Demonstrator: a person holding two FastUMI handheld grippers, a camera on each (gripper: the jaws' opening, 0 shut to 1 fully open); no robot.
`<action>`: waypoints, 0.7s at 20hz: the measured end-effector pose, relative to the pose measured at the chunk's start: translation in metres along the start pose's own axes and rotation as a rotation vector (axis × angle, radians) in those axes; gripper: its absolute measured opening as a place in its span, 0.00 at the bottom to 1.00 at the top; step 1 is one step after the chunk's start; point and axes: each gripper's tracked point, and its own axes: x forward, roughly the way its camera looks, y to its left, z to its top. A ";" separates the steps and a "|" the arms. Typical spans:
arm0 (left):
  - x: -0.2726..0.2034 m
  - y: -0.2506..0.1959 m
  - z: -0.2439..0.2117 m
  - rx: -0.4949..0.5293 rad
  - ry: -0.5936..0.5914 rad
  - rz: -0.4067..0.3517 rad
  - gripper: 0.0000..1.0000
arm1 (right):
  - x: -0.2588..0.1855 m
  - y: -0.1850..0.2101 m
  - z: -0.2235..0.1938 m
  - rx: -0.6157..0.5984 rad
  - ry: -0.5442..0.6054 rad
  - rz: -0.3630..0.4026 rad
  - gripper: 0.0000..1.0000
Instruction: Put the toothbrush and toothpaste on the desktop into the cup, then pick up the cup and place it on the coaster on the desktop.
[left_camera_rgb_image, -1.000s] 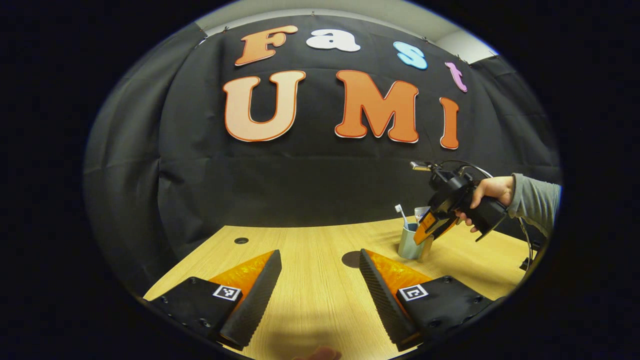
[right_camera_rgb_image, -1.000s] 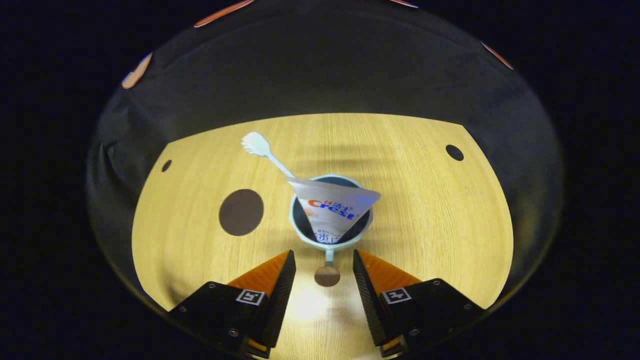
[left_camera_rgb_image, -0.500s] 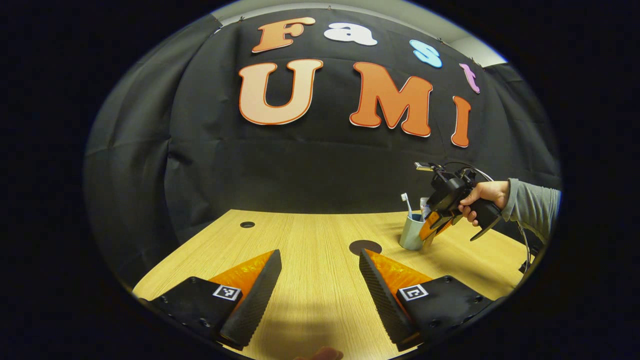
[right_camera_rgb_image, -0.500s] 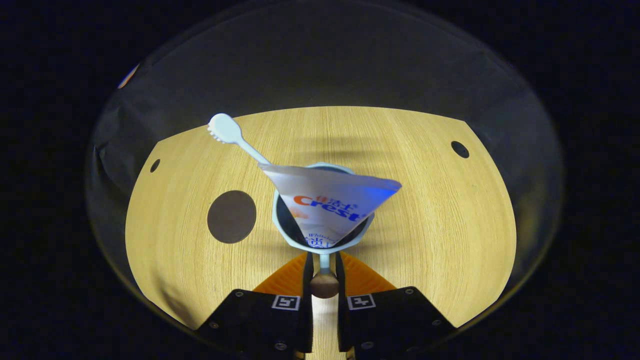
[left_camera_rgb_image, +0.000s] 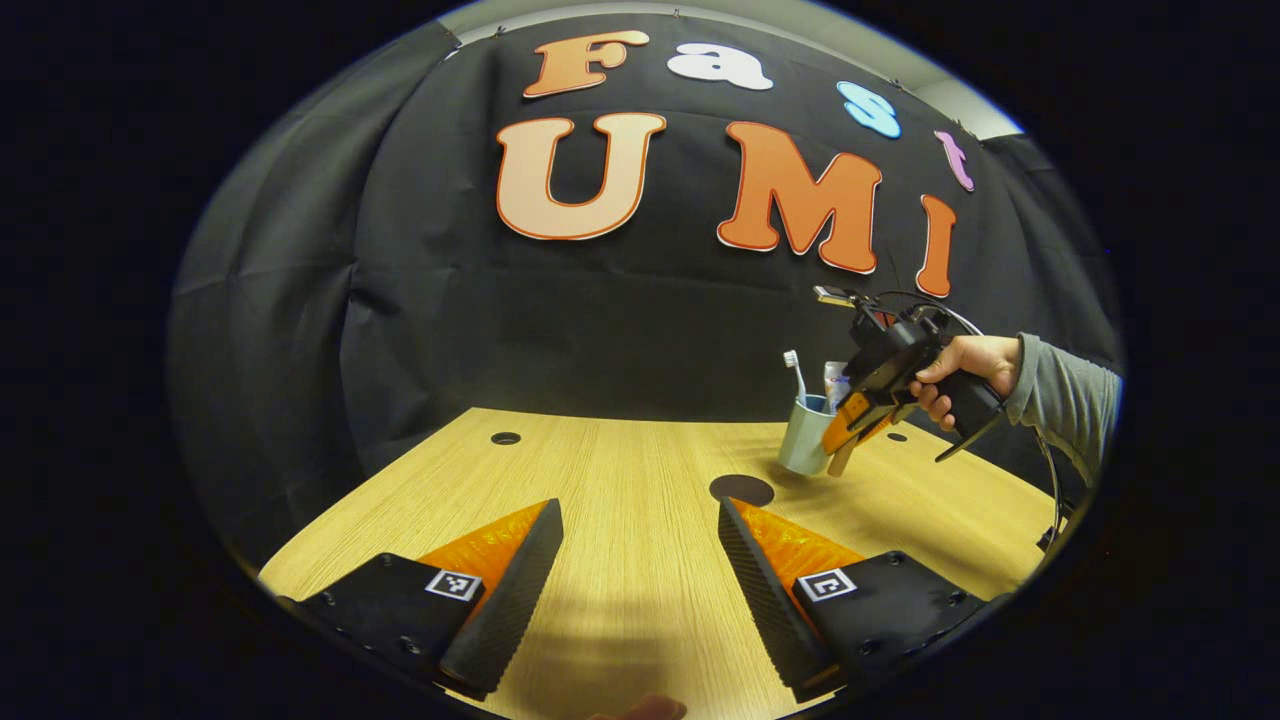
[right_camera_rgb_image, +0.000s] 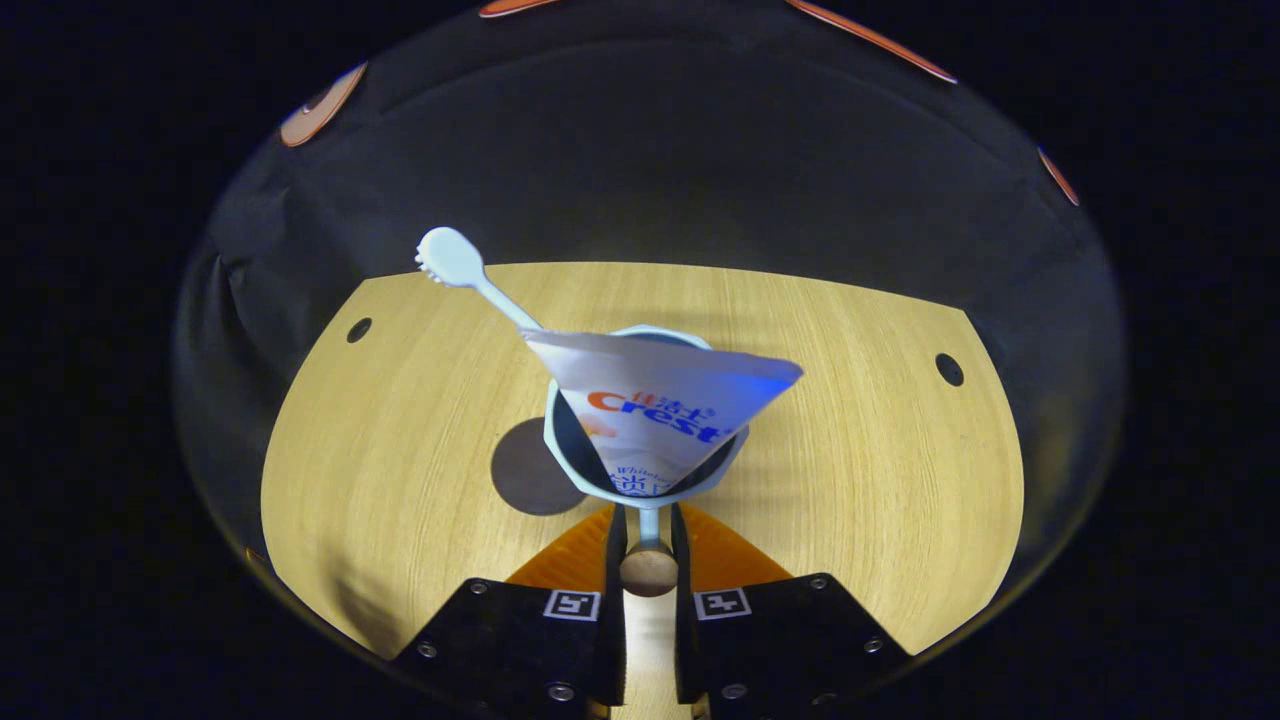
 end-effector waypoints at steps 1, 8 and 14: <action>-0.001 0.002 -0.001 -0.001 0.001 0.004 0.99 | -0.001 0.000 0.000 -0.013 0.004 0.011 0.20; -0.005 0.017 -0.008 -0.015 0.013 0.038 0.99 | 0.003 -0.001 -0.004 -0.099 0.028 0.065 0.20; -0.003 0.020 -0.014 -0.039 0.033 0.048 0.99 | 0.004 -0.001 -0.005 -0.130 0.063 0.086 0.20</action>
